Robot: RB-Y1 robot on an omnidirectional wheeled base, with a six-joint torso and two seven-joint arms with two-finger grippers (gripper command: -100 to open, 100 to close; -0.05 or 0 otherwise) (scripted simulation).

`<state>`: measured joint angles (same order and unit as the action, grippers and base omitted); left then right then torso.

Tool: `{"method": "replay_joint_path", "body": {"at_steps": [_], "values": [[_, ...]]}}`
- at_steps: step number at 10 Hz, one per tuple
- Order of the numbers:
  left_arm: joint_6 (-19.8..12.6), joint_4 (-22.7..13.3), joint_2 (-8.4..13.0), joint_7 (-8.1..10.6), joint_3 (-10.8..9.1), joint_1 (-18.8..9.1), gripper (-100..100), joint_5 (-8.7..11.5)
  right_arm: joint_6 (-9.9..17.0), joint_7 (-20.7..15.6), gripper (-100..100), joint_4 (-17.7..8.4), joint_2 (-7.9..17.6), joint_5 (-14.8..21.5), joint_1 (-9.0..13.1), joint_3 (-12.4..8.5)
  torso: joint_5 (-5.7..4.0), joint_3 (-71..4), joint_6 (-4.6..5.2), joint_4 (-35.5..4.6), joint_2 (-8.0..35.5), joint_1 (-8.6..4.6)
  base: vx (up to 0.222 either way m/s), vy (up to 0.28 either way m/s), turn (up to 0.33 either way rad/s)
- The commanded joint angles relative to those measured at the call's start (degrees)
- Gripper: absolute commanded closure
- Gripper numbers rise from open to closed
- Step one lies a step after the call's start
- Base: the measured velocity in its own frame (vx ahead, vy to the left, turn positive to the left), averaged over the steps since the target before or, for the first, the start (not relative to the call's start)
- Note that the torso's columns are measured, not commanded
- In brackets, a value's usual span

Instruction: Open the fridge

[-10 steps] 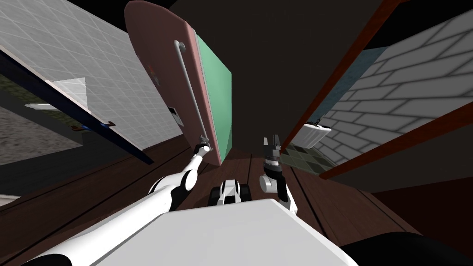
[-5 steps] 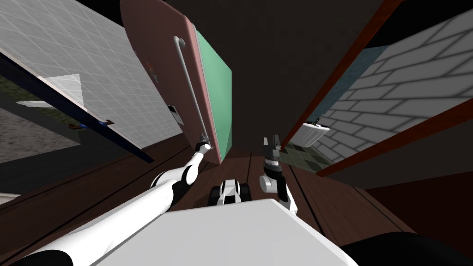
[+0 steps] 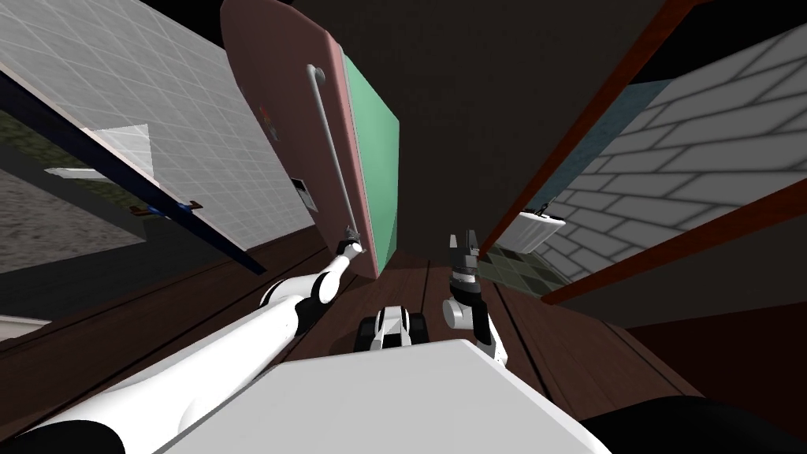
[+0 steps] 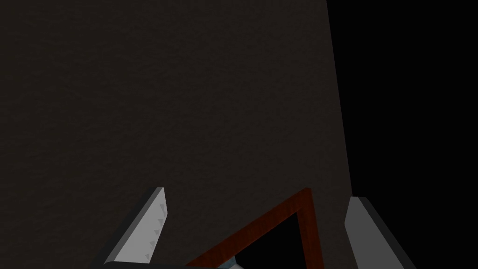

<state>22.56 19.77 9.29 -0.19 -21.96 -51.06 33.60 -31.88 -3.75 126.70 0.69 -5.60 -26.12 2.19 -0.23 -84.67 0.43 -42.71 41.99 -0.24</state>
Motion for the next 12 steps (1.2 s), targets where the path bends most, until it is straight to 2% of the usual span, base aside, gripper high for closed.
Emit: {"method": "replay_joint_path", "body": {"at_steps": [1,2,3,4,5,6,7,8,9,10,12], "values": [[-2.0,3.9,-0.8,-2.72,-1.72,0.5,-100,0.5,0.0,0.0,0,0.0,0.0,0.0,0.0,0.0,0.08,0.0,-0.14,0.2,0.0,0.02,0.032,0.002,-0.034],[-2.0,5.2,-0.8,-2.72,-1.72,0.5,-100,0.5,0.0,0.0,0,0.0,0.0,0.0,0.0,0.0,0.17,0.0,-0.35,0.4,0.1,0.14,0.025,-0.004,0.005],[-3.1,7.2,-1.7,-4.14,-2.80,1.7,-100,0.8,0.0,0.0,0,0.0,0.0,0.0,0.0,0.0,0.21,0.1,-0.38,0.4,0.2,0.21,0.009,-0.002,0.013],[-3.4,7.7,-1.8,-4.66,-2.99,1.9,100,0.9,0.0,0.0,0,0.0,0.0,0.0,0.0,0.0,0.23,0.1,-0.36,0.4,0.3,0.24,0.003,0.001,0.010],[-4.4,9.1,-0.7,-1.66,-0.65,2.9,100,0.3,0.0,0.0,0,0.0,0.0,0.0,0.0,0.0,0.21,0.1,-0.35,0.5,0.3,0.21,-0.076,0.127,-0.112],[-5.5,10.5,0.4,0.27,1.26,3.9,100,-0.3,0.0,0.0,0,0.0,0.0,0.0,0.0,0.0,0.12,0.1,-0.45,0.4,0.4,0.54,-0.150,0.273,-0.186],[-5.5,10.5,0.4,1.44,1.73,3.9,100,-0.3,0.0,0.0,0,0.0,0.0,0.0,0.0,0.0,0.10,0.1,-0.69,0.3,0.5,0.87,-0.168,0.230,-0.106],[-6.5,11.9,1.5,4.12,4.11,4.9,100,-1.0,0.0,0.0,0,0.0,0.0,0.0,0.0,0.0,0.12,0.1,-0.91,0.3,0.3,0.66,-0.208,0.227,-0.098],[-6.5,11.9,1.5,4.42,4.11,4.9,100,-1.0,0.0,0.0,0,0.0,0.0,0.0,0.0,0.0,0.11,0.1,-0.93,0.2,0.3,0.63,-0.156,0.152,-0.040],[-7.6,13.3,2.5,7.09,6.49,6.0,100,-1.6,0.0,0.0,0,0.0,0.0,0.0,0.0,0.0,0.05,0.0,-0.90,0.3,0.0,0.34,-0.138,0.195,-0.074],[-7.6,13.3,2.5,7.40,6.49,6.0,100,-1.6,0.0,0.0,0,0.0,0.0,0.0,0.0,0.0,0.01,-0.1,-0.82,0.1,-0.1,0.49,-0.097,0.111,-0.031]]}}
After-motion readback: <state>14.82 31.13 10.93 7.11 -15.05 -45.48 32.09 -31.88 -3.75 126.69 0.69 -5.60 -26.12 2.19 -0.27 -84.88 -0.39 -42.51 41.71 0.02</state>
